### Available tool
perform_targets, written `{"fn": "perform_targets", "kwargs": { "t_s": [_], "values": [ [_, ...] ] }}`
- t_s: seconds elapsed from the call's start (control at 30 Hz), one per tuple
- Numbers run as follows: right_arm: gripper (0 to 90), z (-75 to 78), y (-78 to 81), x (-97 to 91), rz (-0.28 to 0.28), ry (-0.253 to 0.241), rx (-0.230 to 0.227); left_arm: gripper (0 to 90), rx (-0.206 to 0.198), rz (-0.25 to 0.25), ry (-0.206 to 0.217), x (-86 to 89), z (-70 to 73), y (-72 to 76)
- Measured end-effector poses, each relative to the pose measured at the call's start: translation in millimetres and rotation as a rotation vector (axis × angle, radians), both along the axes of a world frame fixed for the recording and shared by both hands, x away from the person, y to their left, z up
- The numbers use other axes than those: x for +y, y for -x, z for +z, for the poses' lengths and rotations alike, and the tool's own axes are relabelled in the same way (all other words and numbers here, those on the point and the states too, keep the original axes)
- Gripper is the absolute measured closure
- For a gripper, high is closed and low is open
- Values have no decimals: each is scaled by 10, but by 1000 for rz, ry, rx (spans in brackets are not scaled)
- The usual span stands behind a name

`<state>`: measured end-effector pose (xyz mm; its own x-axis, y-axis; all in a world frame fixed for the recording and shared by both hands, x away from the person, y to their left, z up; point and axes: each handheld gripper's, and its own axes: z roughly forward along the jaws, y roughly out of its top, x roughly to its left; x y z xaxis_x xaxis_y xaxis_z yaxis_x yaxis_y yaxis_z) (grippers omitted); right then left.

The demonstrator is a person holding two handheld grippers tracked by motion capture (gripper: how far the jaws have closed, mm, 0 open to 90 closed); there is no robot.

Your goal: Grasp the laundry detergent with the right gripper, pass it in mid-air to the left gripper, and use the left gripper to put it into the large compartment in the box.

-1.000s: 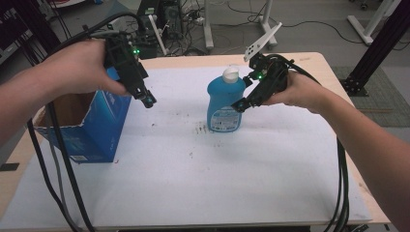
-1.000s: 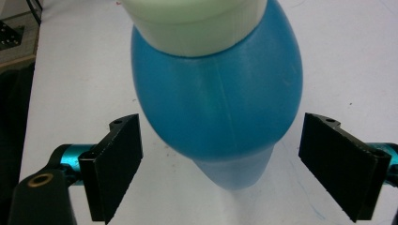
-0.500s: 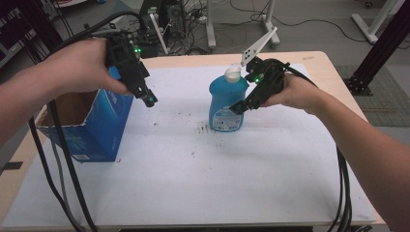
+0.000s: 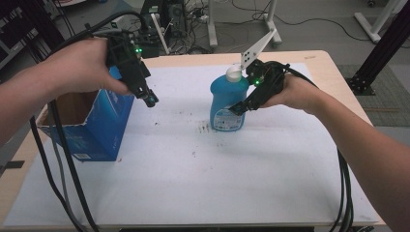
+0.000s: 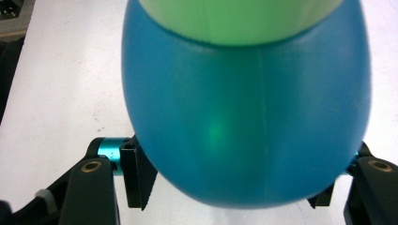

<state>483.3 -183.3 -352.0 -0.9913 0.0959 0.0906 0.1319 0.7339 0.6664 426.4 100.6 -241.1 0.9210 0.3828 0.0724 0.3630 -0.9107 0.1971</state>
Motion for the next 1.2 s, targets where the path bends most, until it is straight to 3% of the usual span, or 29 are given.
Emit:
{"fn": "perform_targets", "kwargs": {
  "t_s": [0.27, 1.2],
  "values": [
    [328, -8, -2, 10, -9, 7, -11, 184, 0, -2, -4, -1, 6, 9],
    [464, -25, 38, 54, 11, 22, -76, 183, -4, -4, 0, 23, 18, 22]
  ]
}}
